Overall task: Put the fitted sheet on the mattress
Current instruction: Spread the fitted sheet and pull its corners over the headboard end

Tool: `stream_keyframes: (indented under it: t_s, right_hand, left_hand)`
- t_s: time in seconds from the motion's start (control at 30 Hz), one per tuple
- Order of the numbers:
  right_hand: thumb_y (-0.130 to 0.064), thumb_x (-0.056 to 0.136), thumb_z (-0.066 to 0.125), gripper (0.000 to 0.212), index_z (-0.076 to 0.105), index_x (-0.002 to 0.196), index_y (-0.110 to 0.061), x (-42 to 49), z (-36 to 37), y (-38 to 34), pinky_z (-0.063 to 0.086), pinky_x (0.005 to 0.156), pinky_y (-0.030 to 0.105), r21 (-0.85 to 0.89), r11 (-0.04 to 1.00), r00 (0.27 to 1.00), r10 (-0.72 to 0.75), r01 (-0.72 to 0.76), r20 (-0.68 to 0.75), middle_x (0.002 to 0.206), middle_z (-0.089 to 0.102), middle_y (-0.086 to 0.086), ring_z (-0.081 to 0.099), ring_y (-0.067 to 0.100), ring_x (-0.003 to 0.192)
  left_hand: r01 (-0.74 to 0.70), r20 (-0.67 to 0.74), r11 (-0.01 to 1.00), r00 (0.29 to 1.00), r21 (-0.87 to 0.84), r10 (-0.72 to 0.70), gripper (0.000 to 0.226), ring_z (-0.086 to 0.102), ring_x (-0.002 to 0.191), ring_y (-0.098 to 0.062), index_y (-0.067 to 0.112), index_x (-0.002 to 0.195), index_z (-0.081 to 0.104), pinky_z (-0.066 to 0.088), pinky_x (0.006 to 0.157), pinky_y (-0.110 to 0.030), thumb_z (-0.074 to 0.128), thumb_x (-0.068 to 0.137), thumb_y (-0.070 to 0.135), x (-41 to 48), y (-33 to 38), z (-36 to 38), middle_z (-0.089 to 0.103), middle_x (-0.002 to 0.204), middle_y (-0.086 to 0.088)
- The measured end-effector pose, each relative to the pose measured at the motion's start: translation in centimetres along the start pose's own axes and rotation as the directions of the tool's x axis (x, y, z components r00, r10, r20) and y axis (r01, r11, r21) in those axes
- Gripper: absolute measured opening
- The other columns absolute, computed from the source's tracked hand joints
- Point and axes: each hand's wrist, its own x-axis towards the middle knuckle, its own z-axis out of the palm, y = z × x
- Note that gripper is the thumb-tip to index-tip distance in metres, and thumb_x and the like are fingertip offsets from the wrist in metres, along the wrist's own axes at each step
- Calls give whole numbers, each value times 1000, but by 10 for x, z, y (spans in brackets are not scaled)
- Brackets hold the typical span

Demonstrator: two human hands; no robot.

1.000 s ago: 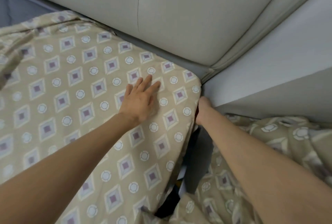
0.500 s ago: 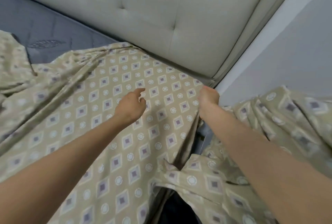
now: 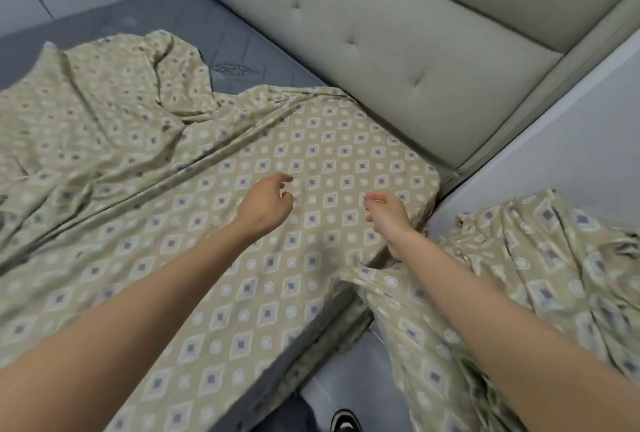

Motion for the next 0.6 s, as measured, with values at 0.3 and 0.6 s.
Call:
stream_keyframes:
  t_s: [0.3,0.6]
  right_hand:
    - [-14,94,41,36,52,128,-18,-30,-31,6,42,101,34,-315,943,990,-76,110,117,133,53,2,53,22,116]
    - [-4,92,42,42,48,133,-9,17,-112,7,40,95,30,-712,641,957,-184,288,222,138,49,10,50,26,124]
  left_hand:
    - [141,-88,982,984,-129,-153,43,54,119,-24,16,137,47,45,93,-34,41,95,16,-64,1,8,53,137,-8]
    - [213,-74,948,969,-238,-236,41,57,115,-24,15,136,47,46,90,-33,41,95,16,-65,64,69,53,136,-6]
